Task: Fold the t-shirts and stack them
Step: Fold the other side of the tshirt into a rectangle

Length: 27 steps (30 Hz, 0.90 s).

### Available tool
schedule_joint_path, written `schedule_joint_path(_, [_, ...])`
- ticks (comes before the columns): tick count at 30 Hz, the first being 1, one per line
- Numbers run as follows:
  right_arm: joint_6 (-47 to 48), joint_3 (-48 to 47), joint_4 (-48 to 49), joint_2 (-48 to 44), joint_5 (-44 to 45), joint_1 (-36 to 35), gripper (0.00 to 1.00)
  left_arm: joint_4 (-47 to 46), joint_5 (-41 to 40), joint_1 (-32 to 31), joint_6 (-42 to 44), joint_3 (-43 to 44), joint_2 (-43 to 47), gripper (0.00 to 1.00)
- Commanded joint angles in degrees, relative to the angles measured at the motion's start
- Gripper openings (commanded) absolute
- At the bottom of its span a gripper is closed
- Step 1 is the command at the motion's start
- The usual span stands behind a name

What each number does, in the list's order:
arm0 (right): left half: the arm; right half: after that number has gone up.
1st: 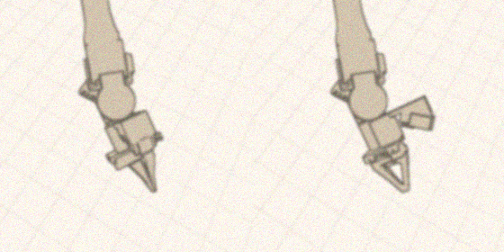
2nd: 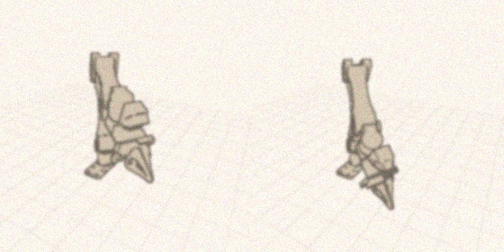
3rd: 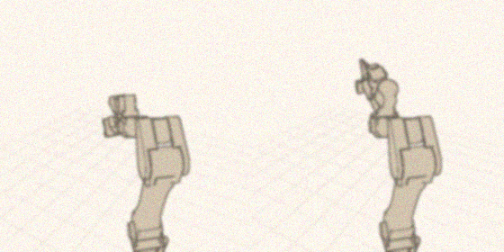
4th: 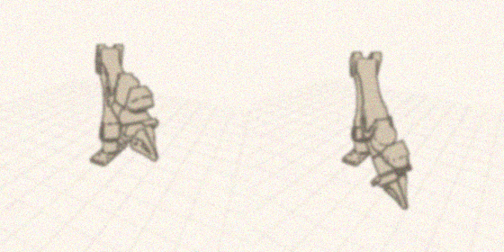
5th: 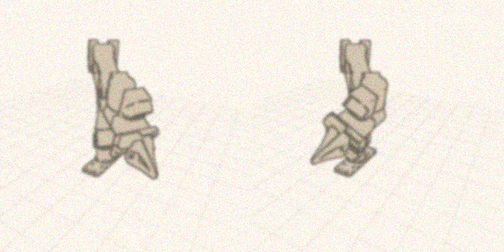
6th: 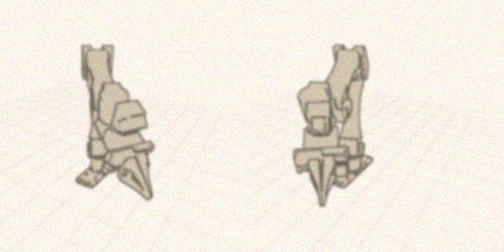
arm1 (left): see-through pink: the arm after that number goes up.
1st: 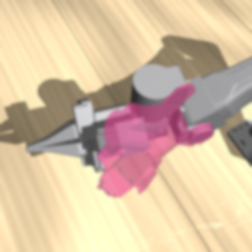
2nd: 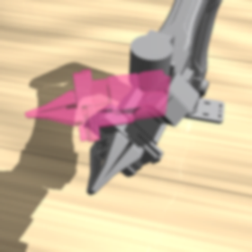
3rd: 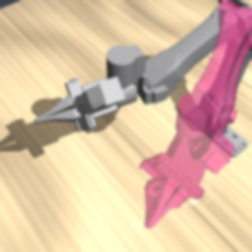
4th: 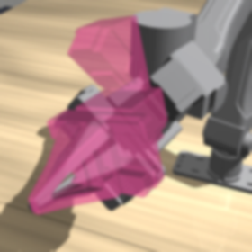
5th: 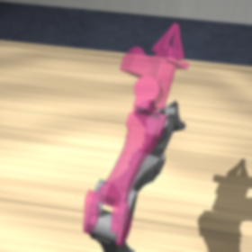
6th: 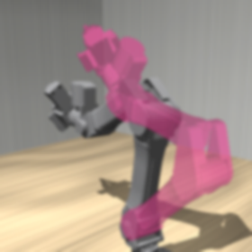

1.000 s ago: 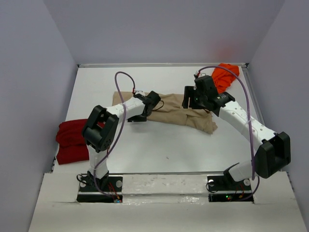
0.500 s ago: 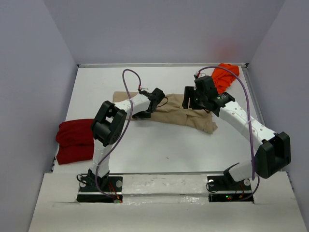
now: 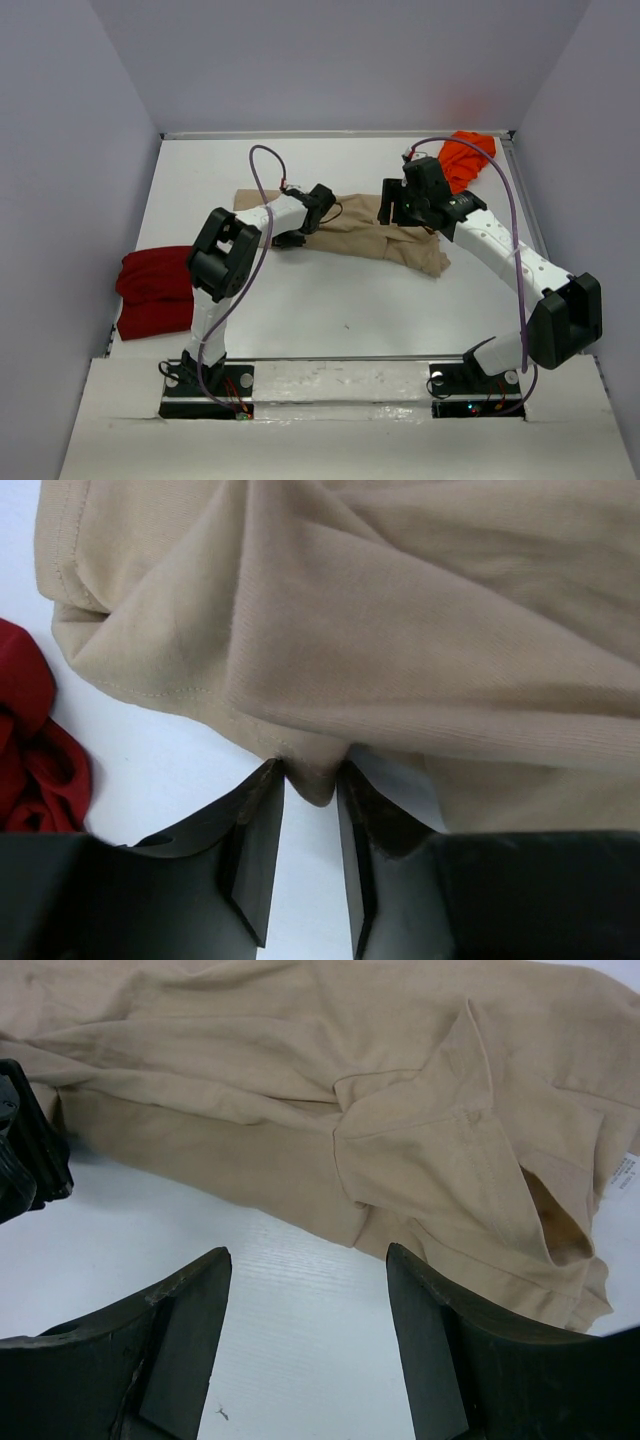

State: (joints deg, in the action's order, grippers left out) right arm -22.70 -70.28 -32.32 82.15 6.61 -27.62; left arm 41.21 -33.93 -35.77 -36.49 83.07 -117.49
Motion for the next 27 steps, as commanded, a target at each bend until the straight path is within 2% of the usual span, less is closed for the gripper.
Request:
schedule_joint_path(1, [0.55, -0.12, 2.52, -2.17, 0.59, 0.11, 0.69, 1.85, -1.93, 1.23, -2.26, -1.68, 3.41, 0.36])
schedule_joint_path(3, [0.72, -0.29, 2.52, -2.26, 0.42, 0.11, 0.69, 2.03, -2.1, 1.23, -2.88, -2.12, 4.11, 0.32])
schedule_joint_path(6, [0.72, -0.56, 2.43, -2.08, 0.07, 0.11, 0.69, 3.0, -2.45, 1.4, -4.46, -2.65, 4.72, 0.2])
schedule_joint_path(7, [0.64, -0.56, 2.43, -1.91, -0.11, 0.11, 0.69, 3.43, -2.63, 1.49, -4.81, -2.73, 5.08, 0.12])
schedule_joint_path(9, [0.72, -0.56, 2.52, -1.64, -0.28, 0.11, 0.69, 4.22, -3.41, 1.67, -6.3, -3.17, 6.39, 0.0])
schedule_joint_path(27, [1.51, -0.91, 2.43, -0.41, -2.3, 0.11, 0.68, 13.19, -6.58, 1.58, -15.62, -11.43, 24.23, 0.0])
